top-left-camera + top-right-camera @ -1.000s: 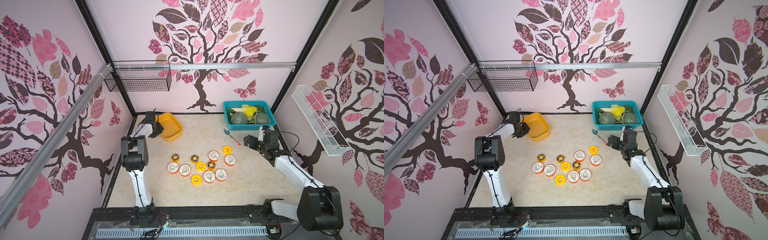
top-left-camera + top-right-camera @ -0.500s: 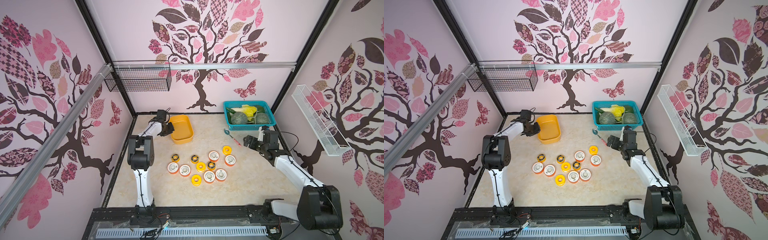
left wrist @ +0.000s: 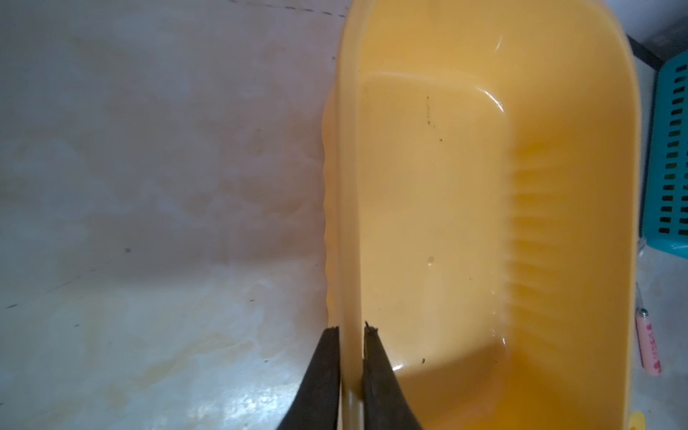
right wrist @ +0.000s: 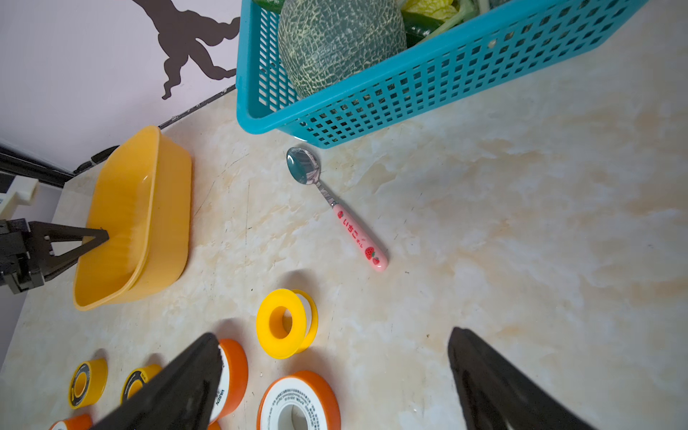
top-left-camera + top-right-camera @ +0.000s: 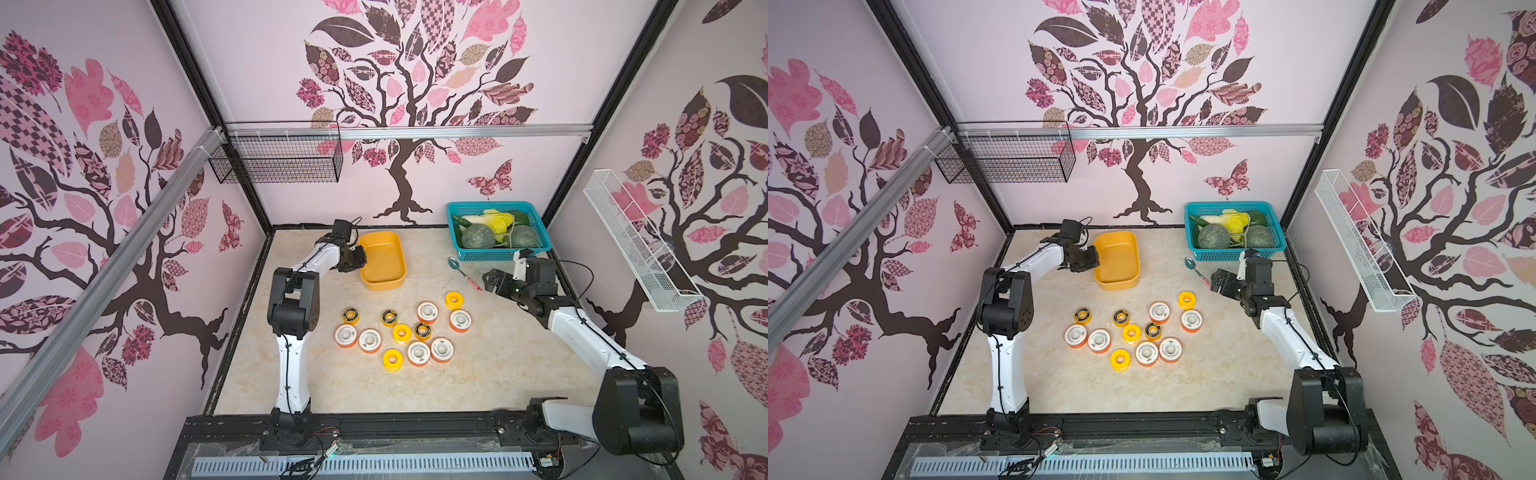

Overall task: Put the sealing tape into the storage box
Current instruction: Move the storage box to the center of the board.

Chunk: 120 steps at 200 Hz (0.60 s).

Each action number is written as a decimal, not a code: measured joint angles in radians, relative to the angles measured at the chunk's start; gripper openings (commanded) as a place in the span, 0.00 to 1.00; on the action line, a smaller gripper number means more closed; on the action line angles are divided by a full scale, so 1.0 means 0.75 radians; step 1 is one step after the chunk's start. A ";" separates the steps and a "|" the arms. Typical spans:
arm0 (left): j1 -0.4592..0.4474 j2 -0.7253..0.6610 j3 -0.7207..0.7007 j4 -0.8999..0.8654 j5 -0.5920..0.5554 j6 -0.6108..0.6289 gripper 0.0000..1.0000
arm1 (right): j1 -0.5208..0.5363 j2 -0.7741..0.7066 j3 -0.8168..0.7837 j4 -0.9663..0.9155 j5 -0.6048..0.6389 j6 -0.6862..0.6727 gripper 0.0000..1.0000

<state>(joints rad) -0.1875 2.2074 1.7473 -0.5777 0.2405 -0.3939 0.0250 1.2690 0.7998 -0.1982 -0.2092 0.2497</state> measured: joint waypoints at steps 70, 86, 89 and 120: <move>-0.152 0.011 0.026 -0.077 -0.017 0.044 0.17 | 0.003 0.000 0.009 -0.031 -0.093 -0.036 0.99; -0.163 0.011 0.022 -0.090 -0.029 0.042 0.17 | 0.007 0.000 0.009 -0.036 -0.120 -0.044 0.99; -0.163 0.011 0.021 -0.090 -0.030 0.042 0.17 | 0.008 0.000 0.009 -0.037 -0.124 -0.044 0.99; -0.162 0.005 -0.028 -0.088 -0.034 0.037 0.18 | 0.035 0.000 0.009 -0.055 -0.152 -0.053 0.99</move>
<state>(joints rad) -0.3092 2.2112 1.7260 -0.6437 0.2150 -0.3660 0.0513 1.2690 0.8066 -0.2398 -0.3233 0.2096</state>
